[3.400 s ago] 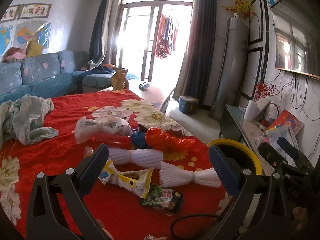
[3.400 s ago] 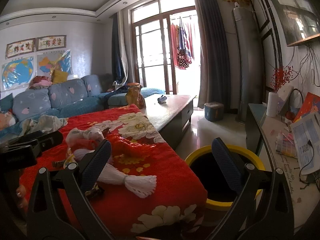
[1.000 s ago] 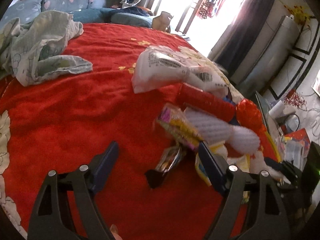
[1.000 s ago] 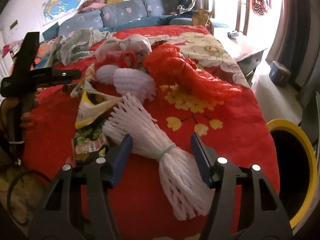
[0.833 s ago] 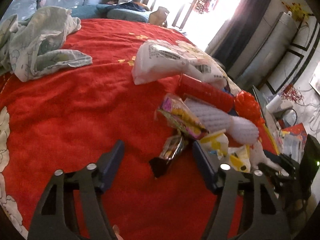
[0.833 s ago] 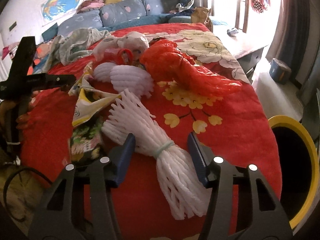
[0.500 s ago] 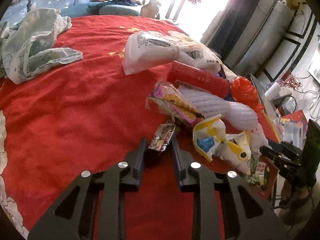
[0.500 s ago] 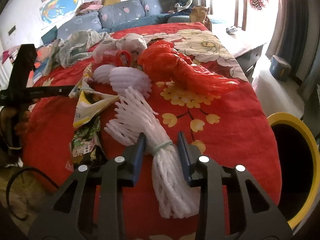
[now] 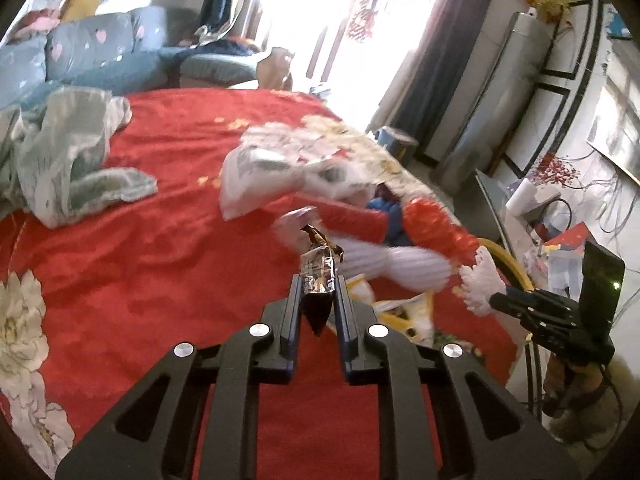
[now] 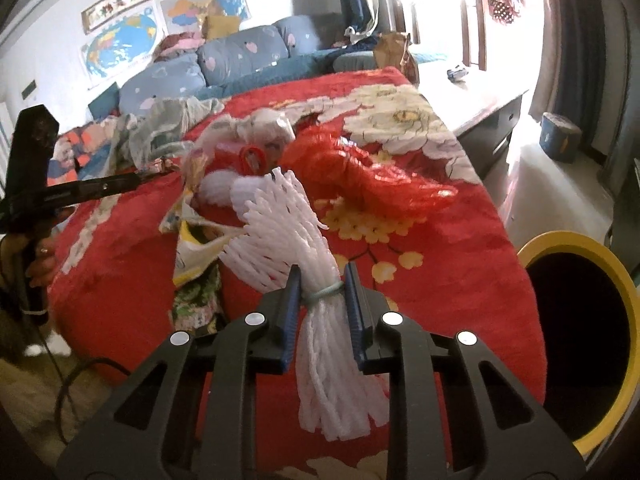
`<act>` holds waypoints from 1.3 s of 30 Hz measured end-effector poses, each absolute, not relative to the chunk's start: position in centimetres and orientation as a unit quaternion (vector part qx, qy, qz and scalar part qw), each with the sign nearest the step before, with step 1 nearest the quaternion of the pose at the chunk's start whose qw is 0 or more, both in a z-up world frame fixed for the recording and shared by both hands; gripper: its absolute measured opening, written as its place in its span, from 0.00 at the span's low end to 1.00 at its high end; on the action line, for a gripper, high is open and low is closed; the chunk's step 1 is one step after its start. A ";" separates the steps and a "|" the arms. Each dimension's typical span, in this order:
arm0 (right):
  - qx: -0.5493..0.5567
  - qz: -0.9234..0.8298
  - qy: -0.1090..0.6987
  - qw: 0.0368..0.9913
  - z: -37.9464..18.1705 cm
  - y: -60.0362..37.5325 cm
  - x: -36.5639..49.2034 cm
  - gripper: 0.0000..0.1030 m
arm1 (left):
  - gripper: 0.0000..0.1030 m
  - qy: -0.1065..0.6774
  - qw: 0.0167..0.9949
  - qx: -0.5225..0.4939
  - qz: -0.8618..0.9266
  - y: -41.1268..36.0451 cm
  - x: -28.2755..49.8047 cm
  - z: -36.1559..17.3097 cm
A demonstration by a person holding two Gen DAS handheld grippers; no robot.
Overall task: Collect trash
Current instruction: 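Carry the silver wrapper with the left tool while the right tool carries the foam net bundle over the bin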
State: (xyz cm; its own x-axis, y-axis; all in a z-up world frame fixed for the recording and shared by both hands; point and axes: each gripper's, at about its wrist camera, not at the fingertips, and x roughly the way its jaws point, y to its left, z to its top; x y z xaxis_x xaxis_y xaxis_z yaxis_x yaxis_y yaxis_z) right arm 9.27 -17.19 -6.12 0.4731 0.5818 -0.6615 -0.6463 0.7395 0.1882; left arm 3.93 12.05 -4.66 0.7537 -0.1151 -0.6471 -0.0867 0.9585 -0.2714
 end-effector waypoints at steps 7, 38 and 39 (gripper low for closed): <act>-0.030 0.353 0.352 0.866 -4.9 -17.8 9.4 0.15 | 0.15 0.333 0.933 -0.130 -0.032 9.6 4.1 -3.0; 0.060 0.230 0.334 0.912 -2.8 -26.9 12.6 0.15 | 0.15 0.338 0.927 -0.070 -0.145 -3.9 8.9 -2.2; 0.062 0.226 0.334 0.913 -2.9 -27.2 12.6 0.15 | 0.15 0.338 0.927 -0.070 -0.147 -4.1 9.0 -2.2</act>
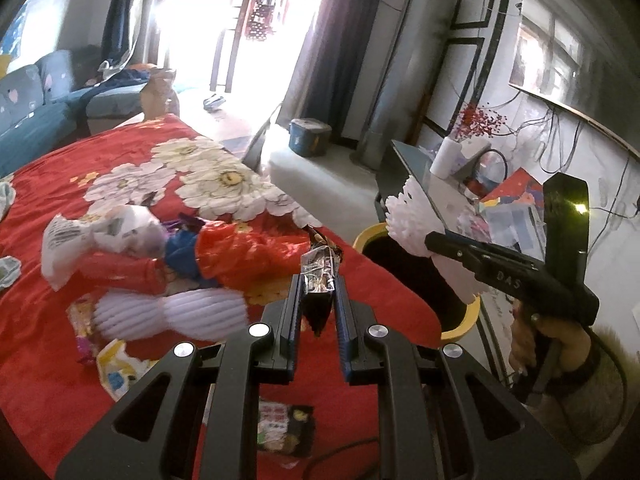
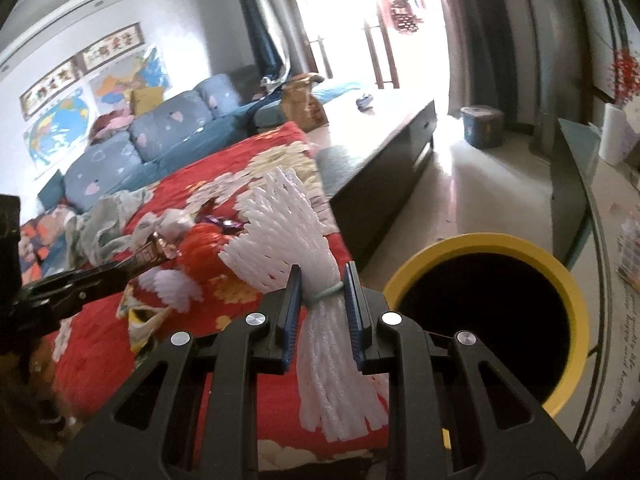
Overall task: Collect trash
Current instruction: 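Carry the silver wrapper with the left tool while the right tool carries the foam net bundle over the bin, then open the left tool while the right tool opens, dropping both items into the yellow-rimmed bin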
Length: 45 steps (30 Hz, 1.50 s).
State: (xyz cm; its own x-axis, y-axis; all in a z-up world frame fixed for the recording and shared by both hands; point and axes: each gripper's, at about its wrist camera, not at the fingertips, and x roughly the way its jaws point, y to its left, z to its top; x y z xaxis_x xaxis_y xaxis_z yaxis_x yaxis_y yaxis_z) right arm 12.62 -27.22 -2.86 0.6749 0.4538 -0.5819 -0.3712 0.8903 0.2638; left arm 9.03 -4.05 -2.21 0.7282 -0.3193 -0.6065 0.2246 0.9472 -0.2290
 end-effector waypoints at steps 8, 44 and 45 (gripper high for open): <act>0.082 0.183 0.339 0.919 -3.5 -29.6 13.6 0.15 | 0.15 0.339 0.923 -0.071 -0.166 -6.3 9.7 -2.2; 0.185 0.081 0.377 0.904 -8.2 -38.5 17.2 0.17 | 0.15 0.414 0.879 -0.013 -0.236 -19.2 15.0 -7.7; 0.187 0.081 0.378 0.903 -8.2 -38.6 17.2 0.18 | 0.15 0.417 0.878 -0.012 -0.236 -19.2 15.2 -7.9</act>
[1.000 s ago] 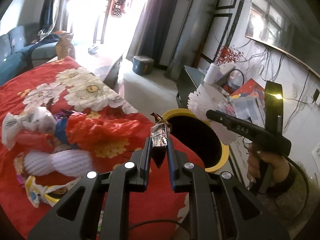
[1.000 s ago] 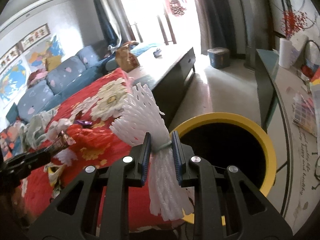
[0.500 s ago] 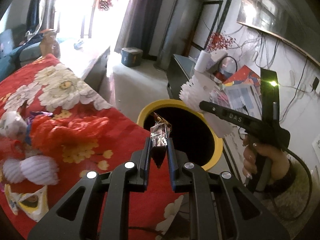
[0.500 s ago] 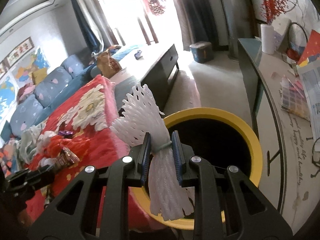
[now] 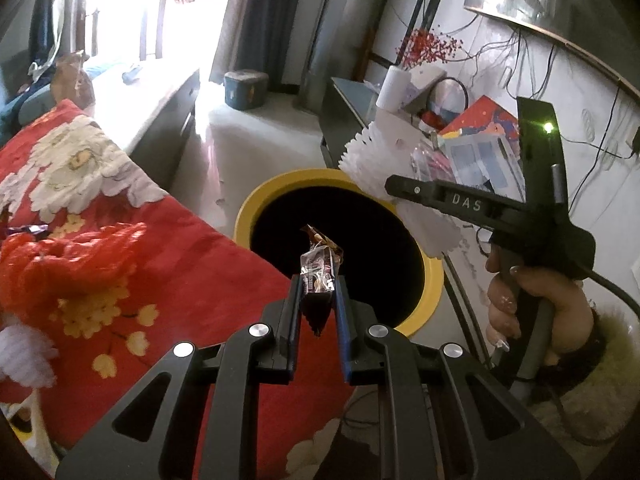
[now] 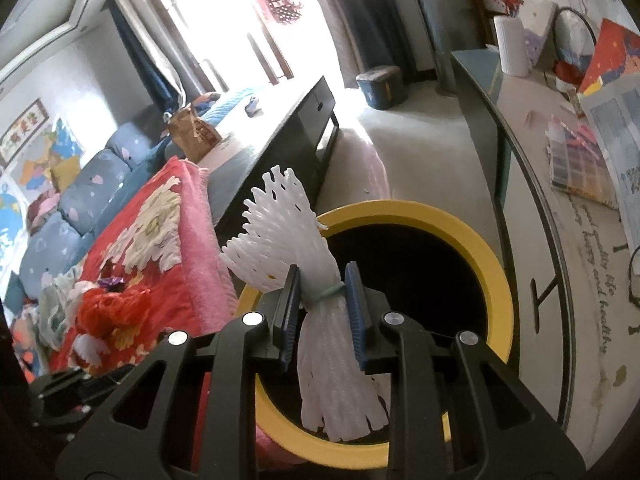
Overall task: Collect trash
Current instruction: 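Open the left tool while the right tool opens, dropping both items into the yellow-rimmed bin, then move both tools back from the bin to the trash on the bedspread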
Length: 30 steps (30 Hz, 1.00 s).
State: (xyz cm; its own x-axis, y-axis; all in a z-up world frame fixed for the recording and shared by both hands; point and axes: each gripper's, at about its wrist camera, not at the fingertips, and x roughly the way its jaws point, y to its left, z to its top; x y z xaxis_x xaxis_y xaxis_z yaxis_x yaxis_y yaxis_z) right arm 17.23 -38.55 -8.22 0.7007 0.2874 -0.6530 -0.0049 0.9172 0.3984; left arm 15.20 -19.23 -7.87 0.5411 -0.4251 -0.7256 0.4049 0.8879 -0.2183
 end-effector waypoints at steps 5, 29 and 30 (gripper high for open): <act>0.198 0.074 0.379 0.901 -8.6 -39.4 17.7 0.24 | 0.16 0.421 0.874 -0.008 -0.242 -20.4 16.3 -8.7; 0.172 0.065 0.348 0.919 -6.8 -38.3 15.6 0.63 | 0.90 0.369 0.908 -0.047 -0.192 -16.7 14.3 -5.4; 0.170 0.067 0.346 0.920 -6.6 -38.1 15.5 0.64 | 0.90 0.365 0.910 -0.049 -0.189 -16.4 14.0 -5.2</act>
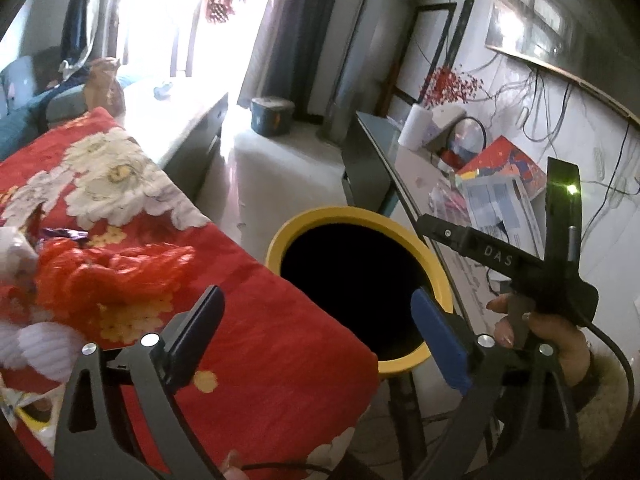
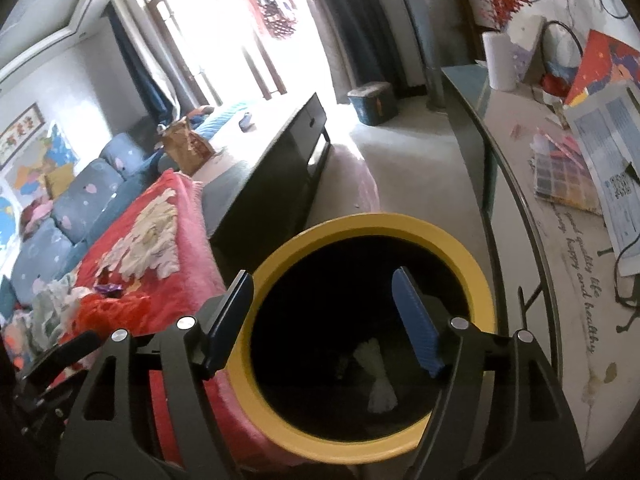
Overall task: Collect trash
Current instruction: 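Move both tools back from the bin to the trash on the bedspread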
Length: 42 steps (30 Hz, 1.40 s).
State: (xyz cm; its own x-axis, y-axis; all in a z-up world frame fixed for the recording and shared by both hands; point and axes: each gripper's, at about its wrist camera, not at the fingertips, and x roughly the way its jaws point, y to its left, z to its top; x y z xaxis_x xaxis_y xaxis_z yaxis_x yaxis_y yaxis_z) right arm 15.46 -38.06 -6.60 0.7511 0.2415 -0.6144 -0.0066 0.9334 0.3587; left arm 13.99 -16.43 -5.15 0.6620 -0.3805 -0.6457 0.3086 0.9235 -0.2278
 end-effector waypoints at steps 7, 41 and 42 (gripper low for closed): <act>0.153 0.099 0.335 0.924 -5.2 -35.7 14.6 0.66 | 0.90 0.337 0.926 -0.049 -0.160 -14.2 12.6 -3.8; 0.052 0.253 0.330 0.908 -2.8 -22.1 10.3 0.67 | 0.91 0.290 0.951 -0.103 -0.026 -1.7 9.1 -1.9; 0.049 0.259 0.332 0.906 -2.9 -21.7 10.2 0.67 | 0.91 0.291 0.951 -0.105 -0.023 -1.4 9.0 -1.9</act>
State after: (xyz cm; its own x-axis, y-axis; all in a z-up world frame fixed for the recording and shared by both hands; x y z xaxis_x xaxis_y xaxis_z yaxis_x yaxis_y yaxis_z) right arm 10.15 -21.68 -2.86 0.6459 0.5013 -0.5758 -0.4356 0.8614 0.2613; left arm 9.00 -1.43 -1.90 0.8295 -0.1041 -0.5488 -0.0181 0.9770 -0.2127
